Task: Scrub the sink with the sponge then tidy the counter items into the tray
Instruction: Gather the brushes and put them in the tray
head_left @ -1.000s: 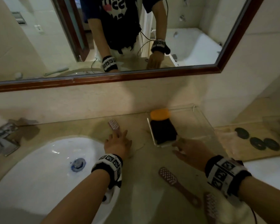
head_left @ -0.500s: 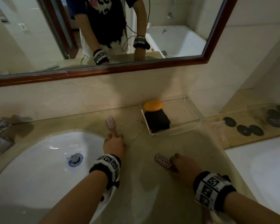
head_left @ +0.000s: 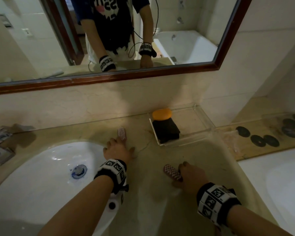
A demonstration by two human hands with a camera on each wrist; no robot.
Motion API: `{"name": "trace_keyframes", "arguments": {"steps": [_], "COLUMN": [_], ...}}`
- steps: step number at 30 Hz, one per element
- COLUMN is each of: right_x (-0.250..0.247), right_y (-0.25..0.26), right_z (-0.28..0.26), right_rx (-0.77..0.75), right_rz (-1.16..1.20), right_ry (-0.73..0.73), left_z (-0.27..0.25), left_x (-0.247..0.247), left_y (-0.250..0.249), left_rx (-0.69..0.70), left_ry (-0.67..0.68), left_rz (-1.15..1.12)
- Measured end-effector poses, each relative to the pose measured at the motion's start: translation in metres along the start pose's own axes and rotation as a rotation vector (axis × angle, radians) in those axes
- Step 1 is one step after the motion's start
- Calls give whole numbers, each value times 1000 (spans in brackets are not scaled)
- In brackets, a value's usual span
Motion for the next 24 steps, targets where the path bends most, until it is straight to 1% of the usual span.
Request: {"name": "trace_keyframes", "arguments": {"steps": [3,7,10,13,18,21,24], "right_x": [0,0,-4,-11,-23,-29,-36], "right_y": [2,2,0,-3,-5,-6,-10], "right_z": [2,4,7,12,19,21,21], "right_rx": [-2,5,8,17,39,49,49], "right_rz": [15,39,67,80,80,89,98], "right_ry": [-13,-18,-14,-25,-61,-55,-66], "left_z": [13,22,28,29,31,26,23], "left_x": [5,3,0,-3,-5,-10,-21], "left_y": [1,-4,-5,-7,-7,-10,-13], "left_rx": [-127,-159,-171,-159,-126,-55,-18], "left_ry": [45,42,107,179,211,172,120], "left_rz": [-13,-52,-85,-81,-68,-82,-190]}}
Point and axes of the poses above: each hand's wrist, its own z-axis towards the middle knuckle, its own x-axis out of the palm, y = z × x, the point moved 2 cm from there along z, towards the middle knuckle, and after that the axes turned 13 degrees about -z, right-handed, at the moved point
